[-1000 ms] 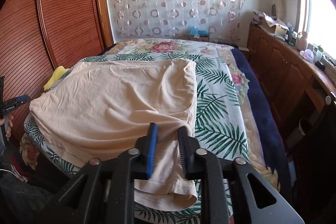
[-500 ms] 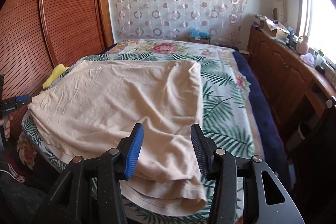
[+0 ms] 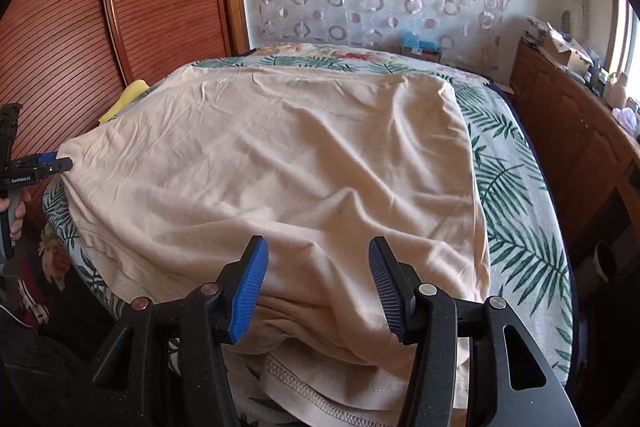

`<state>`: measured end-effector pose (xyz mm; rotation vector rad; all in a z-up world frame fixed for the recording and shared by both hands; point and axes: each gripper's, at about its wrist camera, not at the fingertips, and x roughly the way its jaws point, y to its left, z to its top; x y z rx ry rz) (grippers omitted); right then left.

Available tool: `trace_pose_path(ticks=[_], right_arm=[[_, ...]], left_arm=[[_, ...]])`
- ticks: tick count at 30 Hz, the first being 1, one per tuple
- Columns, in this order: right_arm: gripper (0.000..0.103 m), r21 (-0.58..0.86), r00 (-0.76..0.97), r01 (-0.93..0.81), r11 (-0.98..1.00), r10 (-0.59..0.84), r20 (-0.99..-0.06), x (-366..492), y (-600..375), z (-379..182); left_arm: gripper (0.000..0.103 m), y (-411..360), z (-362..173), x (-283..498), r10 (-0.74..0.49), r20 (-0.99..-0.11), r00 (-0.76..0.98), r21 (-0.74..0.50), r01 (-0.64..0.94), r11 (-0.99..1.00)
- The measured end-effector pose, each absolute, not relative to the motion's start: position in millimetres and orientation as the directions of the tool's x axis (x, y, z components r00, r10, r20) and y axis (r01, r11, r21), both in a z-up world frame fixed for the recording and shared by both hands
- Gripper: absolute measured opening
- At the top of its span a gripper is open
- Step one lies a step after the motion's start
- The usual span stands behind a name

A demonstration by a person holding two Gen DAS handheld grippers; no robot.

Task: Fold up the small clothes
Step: 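Open both grippers and smooth the folded shirt flat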

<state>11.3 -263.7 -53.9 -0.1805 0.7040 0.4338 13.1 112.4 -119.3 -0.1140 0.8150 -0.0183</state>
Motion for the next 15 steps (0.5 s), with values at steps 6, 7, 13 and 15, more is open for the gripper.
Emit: trace_pose_path(ticks=[6,7,13,15], right_arm=[[0.054,-0.015,0.671,-0.404,0.915,0.284,-0.685,22,-268,-74],[0.055,-0.013,0.672,-0.402,0.915,0.286,-0.683,22,-269,-77],[0.059,-0.016,0.682,-0.406,0.914,0.291,-0.671,19,-269,-76],[0.060,-0.023,0.681,-0.416,0.909,0.295,-0.670,19,-269,-77]], left_arm=[[0.079,111,-124,16,-0.096,-0.727,0.680,-0.147,-0.017,0.989],[0.079,111,-125,16,-0.099,-0.729,0.678,-0.150,-0.017,0.989],[0.079,107,-128,18,-0.123,-0.733,0.668,-0.176,-0.012,0.984],[0.079,106,-128,18,-0.130,-0.729,0.672,-0.182,-0.007,0.983]])
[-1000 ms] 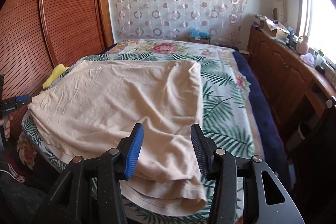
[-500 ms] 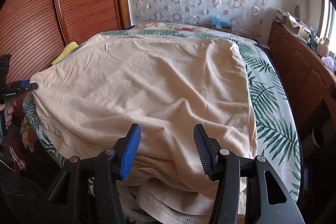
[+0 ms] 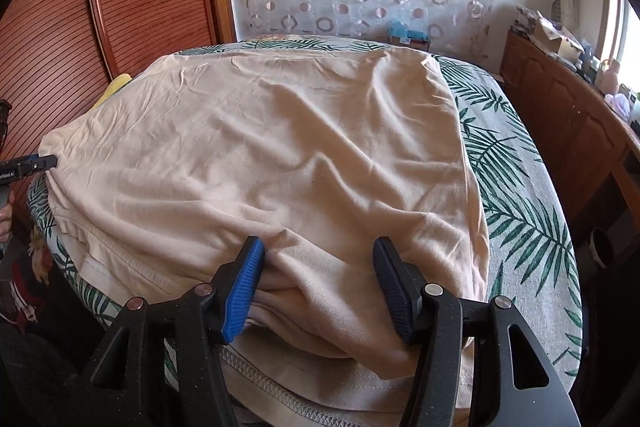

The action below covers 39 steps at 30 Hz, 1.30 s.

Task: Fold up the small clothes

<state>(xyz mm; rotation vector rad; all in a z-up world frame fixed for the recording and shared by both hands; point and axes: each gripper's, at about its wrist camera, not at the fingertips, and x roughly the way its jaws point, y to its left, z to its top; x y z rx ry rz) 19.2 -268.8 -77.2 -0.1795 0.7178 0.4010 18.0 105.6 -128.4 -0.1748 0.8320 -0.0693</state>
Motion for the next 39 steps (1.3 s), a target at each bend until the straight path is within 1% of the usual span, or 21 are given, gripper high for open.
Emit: trace_pose_path(ticks=[4,6,9,11,13,15,18,19,20,21,22,23,25,30,33,39], right_arm=[[0.065,0.014,0.678,-0.411,0.912,0.316,-0.664,18,-276,-78],[0.065,0.025,0.679,-0.403,0.915,0.317,-0.662,18,-278,-77],[0.065,0.005,0.692,-0.388,0.922,0.295,-0.659,15,-278,-77],[0.065,-0.010,0.703,-0.380,0.925,0.282,-0.653,13,-278,-75],[0.065,-0.024,0.712,-0.370,0.929,0.267,-0.649,10,-279,-73],[0.065,-0.021,0.720,-0.356,0.934,0.261,-0.643,10,-283,-71],[0.065,-0.016,0.726,-0.344,0.939,0.255,-0.639,8,-291,-68],[0.065,-0.016,0.729,-0.341,0.940,0.254,-0.635,7,-293,-67],[0.065,-0.013,0.731,-0.337,0.941,0.253,-0.634,7,-295,-66],[0.065,-0.008,0.728,-0.336,0.942,0.255,-0.636,7,-296,-66],[0.065,-0.006,0.727,-0.334,0.942,0.254,-0.638,8,-297,-66],[0.065,-0.006,0.727,-0.329,0.944,0.249,-0.640,8,-298,-66],[0.065,-0.005,0.724,-0.326,0.945,0.247,-0.644,8,-301,-67],[0.065,-0.006,0.723,-0.324,0.946,0.244,-0.646,8,-302,-66],[0.065,-0.007,0.731,-0.317,0.948,0.240,-0.638,6,-309,-63],[0.065,0.006,0.743,-0.286,0.958,0.226,-0.630,3,-323,-61]], left_arm=[[0.079,105,-126,18,-0.161,-0.710,0.685,-0.219,0.002,0.976],[0.079,105,-123,17,-0.162,-0.703,0.693,-0.222,0.002,0.975],[0.070,106,-120,17,-0.144,-0.697,0.702,-0.210,-0.007,0.978],[0.061,108,-121,18,-0.137,-0.699,0.702,-0.208,-0.016,0.978],[0.057,109,-124,19,-0.141,-0.703,0.697,-0.213,-0.018,0.977],[0.057,107,-127,20,-0.145,-0.709,0.690,-0.213,-0.014,0.977],[0.057,101,-128,22,-0.122,-0.714,0.690,-0.175,-0.006,0.985],[0.055,99,-128,23,-0.125,-0.716,0.687,-0.170,0.002,0.985],[0.035,97,-128,23,-0.137,-0.716,0.685,-0.175,0.014,0.984],[0.023,94,-128,25,-0.162,-0.718,0.677,-0.190,0.032,0.981],[0.014,91,-127,27,-0.177,-0.718,0.673,-0.201,0.044,0.979],[0.011,87,-125,28,-0.180,-0.715,0.676,-0.198,0.051,0.979],[0.011,77,-115,30,-0.188,-0.694,0.696,-0.189,0.076,0.979],[0.011,47,-77,39,-0.284,-0.602,0.746,-0.237,0.172,0.956],[0.010,22,-56,49,-0.352,-0.564,0.747,-0.252,0.250,0.935],[0.010,-40,-25,70,-0.467,-0.522,0.714,-0.229,0.410,0.883]])
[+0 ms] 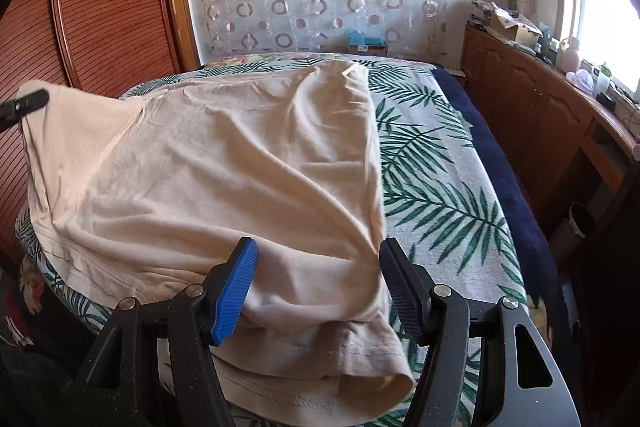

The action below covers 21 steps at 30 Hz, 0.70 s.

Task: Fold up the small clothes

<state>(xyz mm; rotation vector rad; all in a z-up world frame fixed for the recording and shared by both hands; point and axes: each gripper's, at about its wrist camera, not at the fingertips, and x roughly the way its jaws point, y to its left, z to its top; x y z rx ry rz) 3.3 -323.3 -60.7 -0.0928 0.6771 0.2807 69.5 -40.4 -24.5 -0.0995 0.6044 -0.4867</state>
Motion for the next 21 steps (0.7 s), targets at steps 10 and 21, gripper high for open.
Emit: trace_pose_path(ticks=[10,21], right_arm=[[0.065,0.015,0.765,-0.246,0.969,0.204,-0.611,-14,-343,-56],[0.065,0.033,0.770,-0.232,0.972,0.204,-0.605,-25,-343,-59]], left_arm=[[0.010,-132,4,87,-0.587,-0.523,0.618,-0.165,0.602,0.781],[0.054,-161,-28,104,-0.522,-0.632,0.573,-0.138,0.579,0.804]])
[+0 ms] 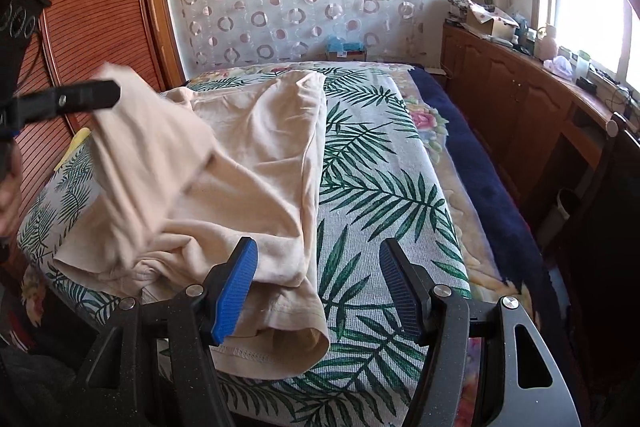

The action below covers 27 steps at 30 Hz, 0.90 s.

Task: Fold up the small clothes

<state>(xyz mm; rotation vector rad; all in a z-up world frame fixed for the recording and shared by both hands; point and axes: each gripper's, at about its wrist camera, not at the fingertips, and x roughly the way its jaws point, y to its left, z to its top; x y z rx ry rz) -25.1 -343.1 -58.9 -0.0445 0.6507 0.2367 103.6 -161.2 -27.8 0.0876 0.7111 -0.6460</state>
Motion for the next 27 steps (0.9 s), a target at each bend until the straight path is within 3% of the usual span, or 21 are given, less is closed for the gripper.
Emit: trace_pose_path(ticks=[12,20,27], right_arm=[[0.065,0.017,0.789,-0.267,0.964,0.229,-0.570,-8,-330,-39],[0.065,-0.022,0.790,-0.386,0.922,0.318,-0.524,14,-275,-12],[0.065,-0.046,0.737,-0.516,0.855,0.417,-0.532,46,-207,-6]], left_arm=[[0.058,-75,-44,92,-0.379,-0.626,0.682,-0.142,0.378,0.915],[0.058,-12,-47,84,-0.242,-0.620,0.746,-0.102,0.229,0.968],[0.058,27,-45,78,-0.196,-0.598,0.777,-0.122,0.153,0.981]])
